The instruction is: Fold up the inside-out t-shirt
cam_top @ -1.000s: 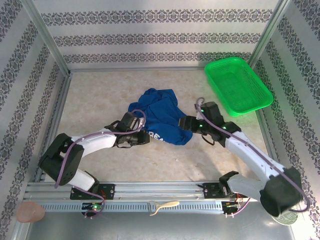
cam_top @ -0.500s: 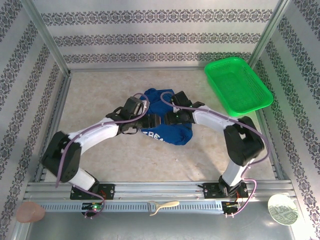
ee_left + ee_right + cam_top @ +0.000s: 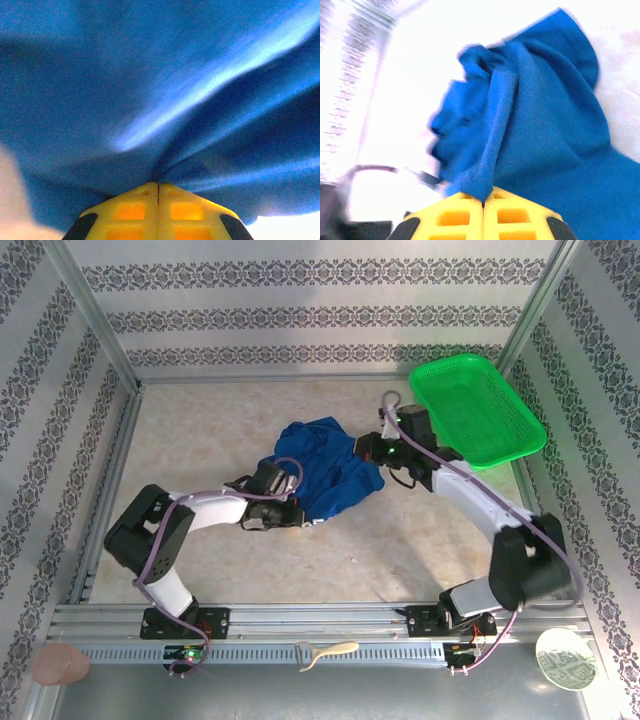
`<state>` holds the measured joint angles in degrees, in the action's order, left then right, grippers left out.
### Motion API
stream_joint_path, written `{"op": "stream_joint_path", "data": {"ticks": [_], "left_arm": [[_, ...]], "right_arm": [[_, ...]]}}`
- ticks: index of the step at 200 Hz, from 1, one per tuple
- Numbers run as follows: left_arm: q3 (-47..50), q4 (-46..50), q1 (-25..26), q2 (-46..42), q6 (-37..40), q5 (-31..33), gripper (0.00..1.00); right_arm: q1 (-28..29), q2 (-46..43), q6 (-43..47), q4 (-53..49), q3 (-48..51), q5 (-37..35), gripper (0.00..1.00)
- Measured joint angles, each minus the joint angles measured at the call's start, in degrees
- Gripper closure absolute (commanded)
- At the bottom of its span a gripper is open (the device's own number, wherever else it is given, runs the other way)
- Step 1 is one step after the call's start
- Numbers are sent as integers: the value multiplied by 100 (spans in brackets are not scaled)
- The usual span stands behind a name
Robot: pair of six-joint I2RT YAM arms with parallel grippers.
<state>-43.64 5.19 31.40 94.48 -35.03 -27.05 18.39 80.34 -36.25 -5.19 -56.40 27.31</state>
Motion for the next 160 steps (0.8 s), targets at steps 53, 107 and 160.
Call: {"op": "stream_joint_path", "data": {"ticks": [53, 107, 160], "left_arm": [[699, 15, 0, -1021, -138, -118, 57], [-256, 289, 4, -2013, 140, 404, 30], [-1285, 201, 188, -1128, 752, 608, 29]], "right_arm": [[-138, -638, -868, 1058, 885, 767, 100], [-136, -745, -1152, 1362, 1239, 1067, 100], [-125, -992, -1207, 1484, 1239, 1163, 100]]}}
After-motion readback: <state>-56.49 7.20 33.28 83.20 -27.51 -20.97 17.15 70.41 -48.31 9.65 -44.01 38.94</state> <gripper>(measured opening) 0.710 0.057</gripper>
